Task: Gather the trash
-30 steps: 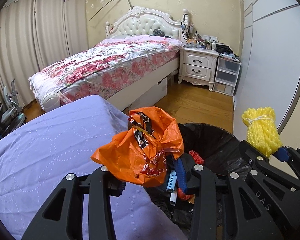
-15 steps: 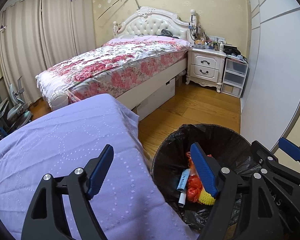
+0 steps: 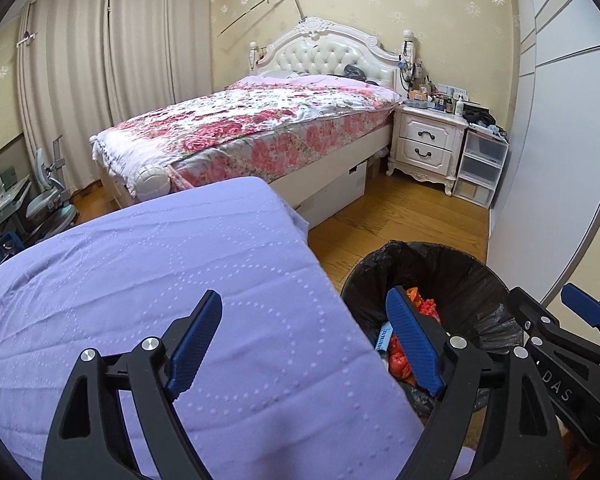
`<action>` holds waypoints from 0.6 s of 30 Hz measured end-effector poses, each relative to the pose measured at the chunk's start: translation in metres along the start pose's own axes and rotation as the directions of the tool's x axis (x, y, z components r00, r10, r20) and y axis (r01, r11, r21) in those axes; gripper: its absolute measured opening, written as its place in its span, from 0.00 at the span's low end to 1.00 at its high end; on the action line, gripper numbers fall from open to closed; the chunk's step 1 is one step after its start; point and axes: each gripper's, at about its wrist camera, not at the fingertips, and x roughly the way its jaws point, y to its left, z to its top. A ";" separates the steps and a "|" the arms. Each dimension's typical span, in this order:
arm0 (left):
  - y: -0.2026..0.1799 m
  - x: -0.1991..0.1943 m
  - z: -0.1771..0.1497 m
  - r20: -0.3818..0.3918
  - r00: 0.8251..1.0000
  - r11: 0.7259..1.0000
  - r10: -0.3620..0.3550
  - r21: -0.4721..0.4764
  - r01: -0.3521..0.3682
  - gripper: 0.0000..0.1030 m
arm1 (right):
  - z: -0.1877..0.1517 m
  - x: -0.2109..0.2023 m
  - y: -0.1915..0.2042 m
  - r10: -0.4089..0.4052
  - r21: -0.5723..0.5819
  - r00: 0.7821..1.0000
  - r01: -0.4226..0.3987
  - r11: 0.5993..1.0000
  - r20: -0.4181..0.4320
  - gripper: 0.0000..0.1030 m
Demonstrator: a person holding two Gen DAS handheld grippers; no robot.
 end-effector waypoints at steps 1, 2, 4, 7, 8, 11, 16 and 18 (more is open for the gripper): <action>0.003 -0.005 -0.002 0.003 1.000 1.000 0.000 -0.004 0.000 0.80 | -0.001 -0.004 0.003 0.004 -0.007 1.000 -0.004 1.000 0.006 0.74; 0.004 -0.008 -0.003 0.005 1.000 1.000 0.001 -0.007 0.000 0.80 | -0.001 -0.008 0.005 0.007 -0.014 1.000 -0.007 1.000 0.011 0.75; 0.008 -0.016 -0.006 0.009 1.000 1.000 0.011 -0.013 -0.011 0.80 | -0.002 -0.015 0.010 0.013 -0.023 1.000 -0.012 1.000 0.019 0.75; 0.014 -0.026 -0.012 0.015 1.000 0.999 0.027 -0.021 -0.027 0.81 | -0.004 -0.028 0.015 0.029 -0.029 0.999 -0.028 0.999 0.036 0.76; 0.017 -0.029 -0.014 0.015 0.999 0.999 0.029 -0.026 -0.029 0.81 | -0.005 -0.031 0.016 0.032 -0.030 0.999 -0.031 0.999 0.040 0.76; 0.024 -0.038 -0.018 0.017 0.999 0.998 0.039 -0.042 -0.038 0.81 | -0.008 -0.042 0.020 0.042 -0.037 0.998 -0.040 0.999 0.052 0.76; 0.032 -0.051 -0.022 0.029 0.998 0.997 0.053 -0.055 -0.051 0.81 | -0.015 -0.056 0.026 0.055 -0.054 0.997 -0.051 0.997 0.062 0.76; 0.036 -0.055 -0.024 0.033 0.998 0.997 0.056 -0.060 -0.054 0.81 | -0.017 -0.060 0.028 0.057 -0.059 0.996 -0.054 0.997 0.064 0.76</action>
